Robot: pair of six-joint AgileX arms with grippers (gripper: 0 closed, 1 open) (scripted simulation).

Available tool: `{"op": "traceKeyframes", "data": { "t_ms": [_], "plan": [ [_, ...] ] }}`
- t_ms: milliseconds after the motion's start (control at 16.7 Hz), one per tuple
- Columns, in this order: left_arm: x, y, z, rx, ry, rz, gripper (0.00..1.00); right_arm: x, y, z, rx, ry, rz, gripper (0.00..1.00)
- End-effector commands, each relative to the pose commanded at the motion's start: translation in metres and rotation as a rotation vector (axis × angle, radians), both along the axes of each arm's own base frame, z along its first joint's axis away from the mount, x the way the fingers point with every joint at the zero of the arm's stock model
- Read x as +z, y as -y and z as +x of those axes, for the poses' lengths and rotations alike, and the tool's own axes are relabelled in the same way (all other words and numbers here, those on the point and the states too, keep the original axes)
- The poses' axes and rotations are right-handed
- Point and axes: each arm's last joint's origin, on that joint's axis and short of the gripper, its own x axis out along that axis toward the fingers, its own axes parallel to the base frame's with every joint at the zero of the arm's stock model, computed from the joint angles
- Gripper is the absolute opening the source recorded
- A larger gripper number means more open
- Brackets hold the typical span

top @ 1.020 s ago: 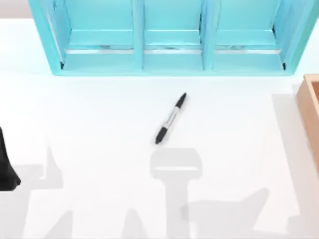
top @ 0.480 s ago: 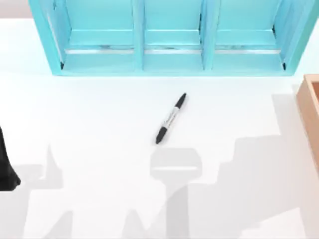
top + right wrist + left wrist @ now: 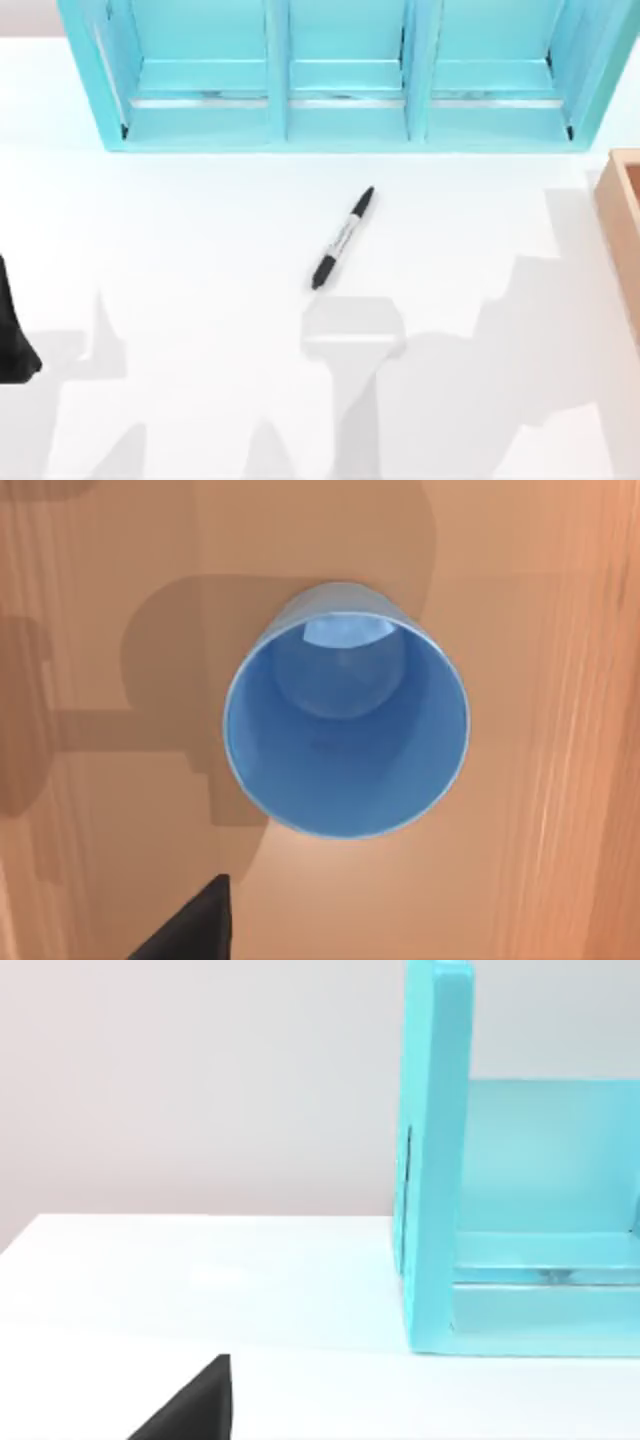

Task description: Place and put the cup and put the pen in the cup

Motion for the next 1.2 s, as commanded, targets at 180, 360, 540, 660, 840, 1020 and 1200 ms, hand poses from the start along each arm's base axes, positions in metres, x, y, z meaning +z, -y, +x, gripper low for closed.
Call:
{"op": "traceKeyframes", "data": {
  "t_ms": [180, 360, 540, 660, 840, 1020, 1200],
  "plan": [
    [0.0, 0.0, 0.0, 0.0, 0.0, 0.0, 1.0, -0.012, 0.001, 0.001, -0.004, -0.005, 0.002, 1.0],
    [0.0, 0.0, 0.0, 0.0, 0.0, 0.0, 1.0, -0.044, 0.002, 0.003, -0.004, 0.0, 0.0, 1.0],
    [0.0, 0.0, 0.0, 0.0, 0.0, 0.0, 1.0, -0.08, 0.002, 0.003, -0.003, 0.008, -0.002, 1.0],
    [0.0, 0.0, 0.0, 0.0, 0.0, 0.0, 1.0, -0.096, 0.001, 0.001, -0.003, 0.0, 0.001, 1.0],
    [0.0, 0.0, 0.0, 0.0, 0.0, 0.0, 1.0, -0.1, 0.002, 0.0, -0.004, -0.002, 0.001, 1.0],
    [0.0, 0.0, 0.0, 0.0, 0.0, 0.0, 1.0, -0.1, 0.002, 0.0, -0.004, -0.002, 0.001, 0.92],
    [0.0, 0.0, 0.0, 0.0, 0.0, 0.0, 1.0, -0.1, 0.002, 0.0, -0.004, -0.002, 0.001, 0.7]
  ]
}}
